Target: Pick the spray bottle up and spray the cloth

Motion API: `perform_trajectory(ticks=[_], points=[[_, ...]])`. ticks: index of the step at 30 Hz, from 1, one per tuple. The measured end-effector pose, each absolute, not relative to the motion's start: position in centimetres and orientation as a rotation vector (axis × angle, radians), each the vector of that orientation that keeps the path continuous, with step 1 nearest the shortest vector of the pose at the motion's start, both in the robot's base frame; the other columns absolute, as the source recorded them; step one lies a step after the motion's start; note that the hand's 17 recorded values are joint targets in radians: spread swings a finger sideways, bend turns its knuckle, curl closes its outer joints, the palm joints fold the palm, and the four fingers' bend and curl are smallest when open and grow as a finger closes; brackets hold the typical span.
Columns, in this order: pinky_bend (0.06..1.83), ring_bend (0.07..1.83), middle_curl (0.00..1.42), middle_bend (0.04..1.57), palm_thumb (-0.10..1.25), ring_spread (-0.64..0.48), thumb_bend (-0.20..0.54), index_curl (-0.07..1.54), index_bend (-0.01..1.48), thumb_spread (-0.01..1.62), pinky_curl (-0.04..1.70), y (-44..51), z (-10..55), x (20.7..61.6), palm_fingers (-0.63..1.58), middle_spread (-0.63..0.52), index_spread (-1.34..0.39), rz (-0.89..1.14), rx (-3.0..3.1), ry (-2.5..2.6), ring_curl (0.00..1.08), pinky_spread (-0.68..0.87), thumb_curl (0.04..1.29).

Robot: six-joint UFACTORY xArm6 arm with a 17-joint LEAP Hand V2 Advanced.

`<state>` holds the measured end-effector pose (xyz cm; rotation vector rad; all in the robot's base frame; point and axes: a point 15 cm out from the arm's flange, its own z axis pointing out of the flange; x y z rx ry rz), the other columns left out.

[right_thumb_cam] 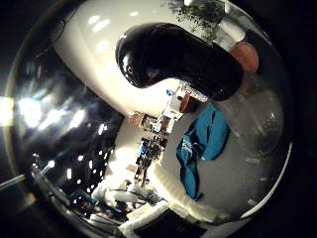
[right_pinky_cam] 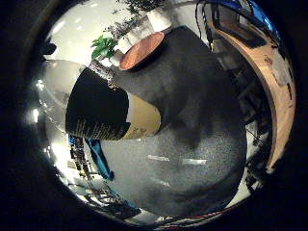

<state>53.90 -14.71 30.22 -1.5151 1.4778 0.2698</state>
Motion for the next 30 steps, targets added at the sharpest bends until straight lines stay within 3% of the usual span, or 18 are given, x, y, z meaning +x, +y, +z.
perform_trajectory(ticks=[22, 27, 30], points=[[0.37, 0.36, 0.33, 0.24, 0.51, 0.16, -0.022, 0.27, 0.16, 1.06, 0.29, -9.4, 29.2, 56.4, 0.13, 0.18, -0.12, 0.322, -1.546, 1.428, 0.25, 0.24, 0.28], [0.34, 0.45, 0.34, 0.28, 0.56, 0.14, -0.016, 0.27, 0.16, 1.07, 0.28, -8.0, 29.2, 56.8, 0.29, 0.18, -0.13, 0.343, -1.540, 1.414, 0.27, 0.21, 0.29], [0.36, 0.60, 0.36, 0.33, 0.61, 0.08, -0.012, 0.27, 0.16, 1.07, 0.28, -7.8, 28.7, 56.9, 0.47, 0.13, -0.17, 0.363, -1.521, 1.417, 0.30, 0.16, 0.30]])
